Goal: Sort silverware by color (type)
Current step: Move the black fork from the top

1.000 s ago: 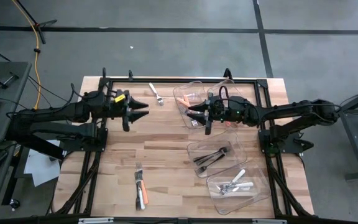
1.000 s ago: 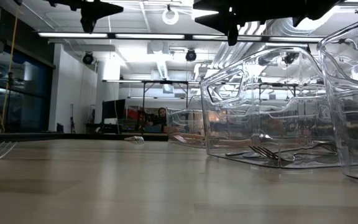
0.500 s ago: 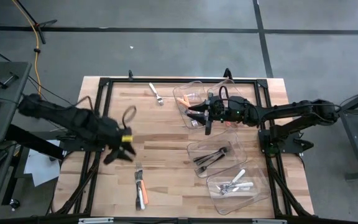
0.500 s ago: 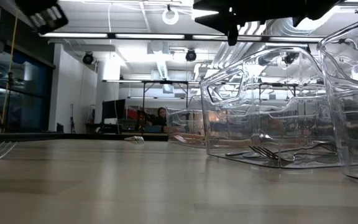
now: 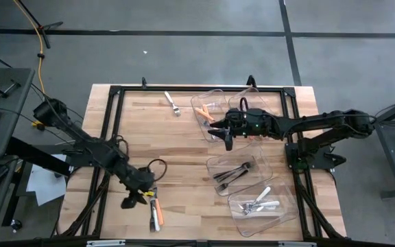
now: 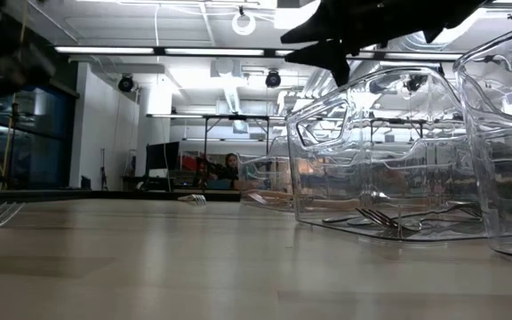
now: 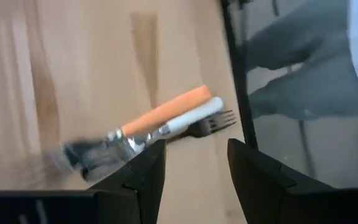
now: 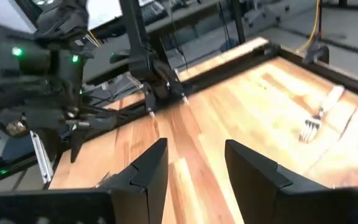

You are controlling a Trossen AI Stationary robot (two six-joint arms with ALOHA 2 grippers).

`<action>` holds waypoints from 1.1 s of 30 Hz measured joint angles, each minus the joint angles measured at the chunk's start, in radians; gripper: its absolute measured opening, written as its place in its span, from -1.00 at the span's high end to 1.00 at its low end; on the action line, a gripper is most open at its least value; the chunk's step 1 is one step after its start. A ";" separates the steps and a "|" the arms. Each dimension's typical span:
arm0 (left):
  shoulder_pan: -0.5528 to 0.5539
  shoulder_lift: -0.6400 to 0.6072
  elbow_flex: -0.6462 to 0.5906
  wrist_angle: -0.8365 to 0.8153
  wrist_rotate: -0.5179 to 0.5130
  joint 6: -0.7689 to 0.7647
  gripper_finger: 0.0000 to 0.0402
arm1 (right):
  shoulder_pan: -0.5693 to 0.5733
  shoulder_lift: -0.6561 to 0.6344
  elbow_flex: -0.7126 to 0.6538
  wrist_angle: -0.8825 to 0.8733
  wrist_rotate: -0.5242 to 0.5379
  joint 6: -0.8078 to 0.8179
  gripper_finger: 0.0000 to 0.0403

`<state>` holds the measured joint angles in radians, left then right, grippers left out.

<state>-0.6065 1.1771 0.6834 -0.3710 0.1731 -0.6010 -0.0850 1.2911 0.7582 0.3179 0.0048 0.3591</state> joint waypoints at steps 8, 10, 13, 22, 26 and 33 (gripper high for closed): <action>-0.059 0.171 0.000 0.174 -0.047 -0.566 0.20 | 0.001 0.000 0.000 -0.066 -0.001 0.051 0.28; -0.088 0.213 0.001 0.283 -0.071 -0.656 0.20 | 0.001 0.000 0.000 -0.077 -0.002 0.050 0.28; -0.139 0.266 0.009 0.383 -0.110 -0.798 0.20 | 0.001 0.000 0.000 -0.089 -0.006 0.025 0.28; -0.242 0.396 0.057 0.391 -0.164 -1.187 0.20 | 0.001 0.000 0.000 -0.100 -0.013 -0.001 0.28; -0.248 0.423 0.058 0.400 -0.181 -1.220 0.21 | 0.001 0.000 0.000 -0.099 -0.013 -0.001 0.28; -0.251 0.430 0.058 0.415 -0.187 -1.203 0.66 | 0.001 0.000 0.000 -0.099 -0.012 -0.008 0.28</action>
<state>-0.8579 1.6074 0.7414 0.0439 -0.0134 -1.8043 -0.0845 1.2911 0.7584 0.2188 -0.0072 0.3509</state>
